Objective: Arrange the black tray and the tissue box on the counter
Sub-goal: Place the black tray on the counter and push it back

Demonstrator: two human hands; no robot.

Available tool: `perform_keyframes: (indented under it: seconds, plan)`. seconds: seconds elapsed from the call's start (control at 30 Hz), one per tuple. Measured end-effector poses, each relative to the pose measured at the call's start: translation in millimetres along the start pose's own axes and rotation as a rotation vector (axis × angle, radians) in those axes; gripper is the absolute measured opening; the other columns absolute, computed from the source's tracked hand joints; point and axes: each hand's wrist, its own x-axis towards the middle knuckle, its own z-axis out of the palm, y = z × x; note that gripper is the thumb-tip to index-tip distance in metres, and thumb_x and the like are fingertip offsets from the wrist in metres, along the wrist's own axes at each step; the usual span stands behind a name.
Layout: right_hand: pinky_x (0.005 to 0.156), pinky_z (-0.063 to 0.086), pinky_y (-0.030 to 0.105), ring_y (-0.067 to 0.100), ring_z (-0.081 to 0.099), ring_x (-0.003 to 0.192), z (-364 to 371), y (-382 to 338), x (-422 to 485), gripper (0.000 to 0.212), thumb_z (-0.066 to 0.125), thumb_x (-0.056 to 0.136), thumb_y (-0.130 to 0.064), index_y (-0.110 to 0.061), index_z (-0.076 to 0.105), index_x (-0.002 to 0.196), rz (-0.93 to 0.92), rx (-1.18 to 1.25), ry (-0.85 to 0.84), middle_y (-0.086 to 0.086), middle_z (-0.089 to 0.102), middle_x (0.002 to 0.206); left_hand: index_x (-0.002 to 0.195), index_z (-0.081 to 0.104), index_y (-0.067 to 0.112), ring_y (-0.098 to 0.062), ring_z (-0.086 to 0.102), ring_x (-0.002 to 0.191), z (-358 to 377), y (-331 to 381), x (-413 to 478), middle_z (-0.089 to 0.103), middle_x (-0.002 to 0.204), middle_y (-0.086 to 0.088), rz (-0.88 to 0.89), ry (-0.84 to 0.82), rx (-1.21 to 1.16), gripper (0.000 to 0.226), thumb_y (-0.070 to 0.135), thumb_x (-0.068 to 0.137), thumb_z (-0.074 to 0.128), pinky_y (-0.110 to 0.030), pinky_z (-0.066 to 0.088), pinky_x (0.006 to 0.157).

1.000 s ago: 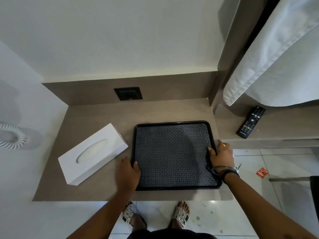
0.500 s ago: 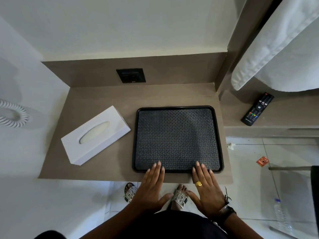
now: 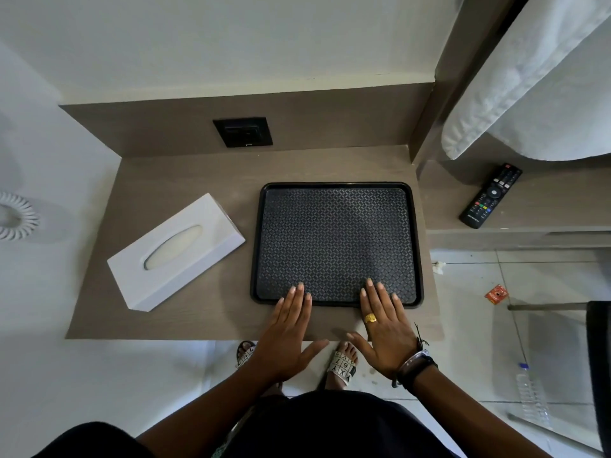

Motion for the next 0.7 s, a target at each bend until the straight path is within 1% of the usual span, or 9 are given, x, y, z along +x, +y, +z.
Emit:
perform_keyframes:
  seconds: [0.07,0.17,0.3,0.43,0.5,0.57,0.7]
  plan:
    - [0.116,0.020,0.050,0.032,0.014,0.145,-2,2,10,0.085,0.027,0.088,-0.066,-0.004,0.028,0.146,0.004,0.002,-0.004,0.014,0.019,0.156,0.156,0.012,0.006,-0.024,-0.012,0.154,-4,-3,8,-0.004,0.166,-0.014,-0.004,0.003,-0.007,0.092,0.073,0.093,0.022,-0.039,-0.005,0.124]
    - [0.116,0.017,0.049,0.031,0.014,0.145,-8,8,29,0.085,0.025,0.088,-0.066,-0.006,0.028,0.147,0.008,0.000,-0.009,0.012,0.018,0.157,0.156,0.015,0.005,-0.026,-0.007,0.154,-10,-4,20,0.002,0.166,-0.016,-0.023,-0.008,-0.024,0.093,0.073,0.093,0.023,-0.039,-0.002,0.124]
    - [0.115,0.017,0.049,0.030,0.015,0.145,-13,13,53,0.087,0.022,0.087,-0.069,-0.007,0.028,0.147,0.015,-0.002,-0.019,0.011,0.019,0.157,0.156,0.013,0.006,-0.027,-0.006,0.155,-18,-11,39,0.000,0.166,-0.016,-0.043,-0.015,-0.013,0.094,0.074,0.092,0.023,-0.038,-0.005,0.124]
    - [0.115,0.015,0.047,0.029,0.015,0.145,-16,15,74,0.086,0.024,0.087,-0.069,-0.009,0.026,0.148,0.031,-0.011,-0.021,0.010,0.018,0.157,0.155,0.017,0.005,-0.031,-0.001,0.154,-27,-21,59,0.003,0.165,-0.017,-0.034,0.005,0.003,0.094,0.074,0.092,0.022,-0.041,0.000,0.123]
    - [0.115,0.013,0.046,0.027,0.012,0.146,-17,17,85,0.086,0.025,0.087,-0.070,-0.010,0.024,0.149,0.034,-0.013,-0.018,0.008,0.015,0.158,0.156,0.014,0.006,-0.030,-0.005,0.154,-31,-26,69,-0.001,0.165,-0.016,-0.032,0.014,0.003,0.094,0.074,0.091,0.020,-0.041,-0.002,0.125]
    - [0.115,0.015,0.047,0.028,0.013,0.146,-18,19,94,0.087,0.026,0.086,-0.071,-0.010,0.025,0.148,0.035,-0.008,-0.010,0.009,0.017,0.158,0.157,0.010,0.007,-0.029,-0.011,0.153,-34,-30,78,-0.006,0.165,-0.015,-0.036,0.018,0.017,0.095,0.074,0.090,0.021,-0.042,-0.003,0.126]
    - [0.114,0.020,0.051,0.029,0.017,0.145,-22,23,112,0.089,0.024,0.085,-0.072,-0.009,0.027,0.148,0.023,0.006,0.006,0.010,0.020,0.157,0.157,0.005,0.008,-0.028,-0.017,0.152,-38,-35,92,-0.012,0.165,-0.014,-0.052,0.021,0.007,0.097,0.074,0.089,0.024,-0.043,-0.004,0.126]
